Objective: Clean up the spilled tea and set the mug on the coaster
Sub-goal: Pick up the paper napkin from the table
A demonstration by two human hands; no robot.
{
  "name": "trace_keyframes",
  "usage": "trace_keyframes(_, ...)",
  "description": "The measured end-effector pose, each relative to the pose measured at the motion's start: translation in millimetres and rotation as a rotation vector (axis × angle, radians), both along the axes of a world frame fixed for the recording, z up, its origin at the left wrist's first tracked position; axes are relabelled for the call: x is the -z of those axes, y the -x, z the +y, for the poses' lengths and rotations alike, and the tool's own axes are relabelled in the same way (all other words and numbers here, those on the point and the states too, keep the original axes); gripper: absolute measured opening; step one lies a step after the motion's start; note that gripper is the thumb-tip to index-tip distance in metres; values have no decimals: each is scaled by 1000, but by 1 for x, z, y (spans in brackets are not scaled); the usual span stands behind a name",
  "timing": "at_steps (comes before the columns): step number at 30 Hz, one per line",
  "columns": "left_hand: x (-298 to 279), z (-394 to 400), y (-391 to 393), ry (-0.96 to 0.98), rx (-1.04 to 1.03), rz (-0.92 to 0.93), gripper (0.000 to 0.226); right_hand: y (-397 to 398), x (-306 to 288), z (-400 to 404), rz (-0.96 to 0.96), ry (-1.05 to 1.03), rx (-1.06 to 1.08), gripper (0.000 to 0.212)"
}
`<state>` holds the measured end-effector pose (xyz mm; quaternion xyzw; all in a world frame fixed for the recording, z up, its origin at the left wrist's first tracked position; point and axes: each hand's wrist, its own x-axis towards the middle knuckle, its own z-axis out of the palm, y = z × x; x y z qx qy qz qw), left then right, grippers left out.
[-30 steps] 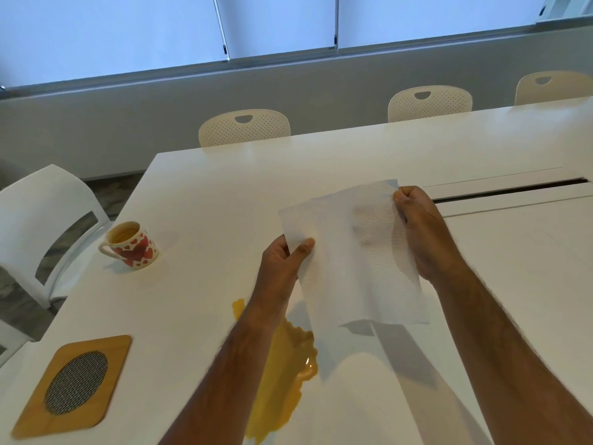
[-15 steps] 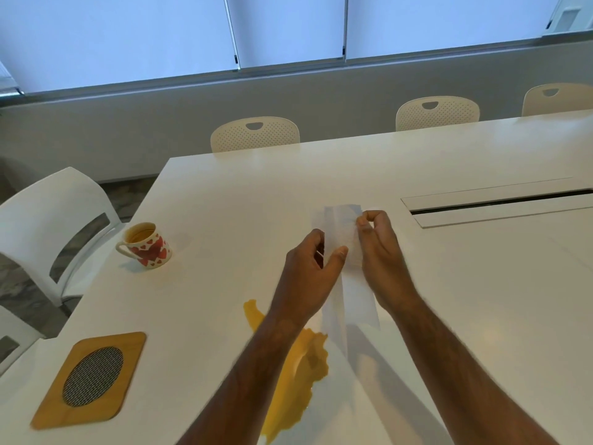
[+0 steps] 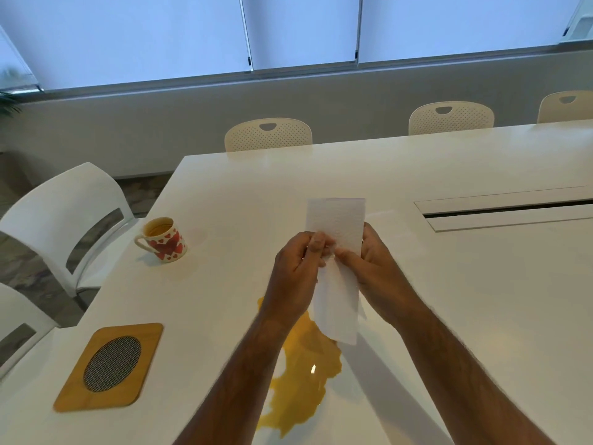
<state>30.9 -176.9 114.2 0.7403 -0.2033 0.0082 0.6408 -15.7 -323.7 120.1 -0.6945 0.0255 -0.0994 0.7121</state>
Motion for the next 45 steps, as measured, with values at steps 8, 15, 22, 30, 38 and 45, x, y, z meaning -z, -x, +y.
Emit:
trace_keyframes(8,14,52,-8,2,-151,155,28,-6,1,16,-8,-150,-125,43)
trace_keyframes(15,13,89,-1,166,-39,338,15,-11,5,43,5,-226,-202,41)
trace_keyframes(22,17,123,-2,153,-102,309,16,-15,19,72,20,-132,-237,51)
trace_keyframes(30,29,166,-4,181,-141,383,16,-26,27,103,-113,111,-215,20)
trace_keyframes(38,35,197,-8,165,-37,600,41,-45,32,143,-142,300,-134,41)
trace_keyframes(45,45,218,-20,182,-52,559,25,-61,47,167,-241,487,-85,43)
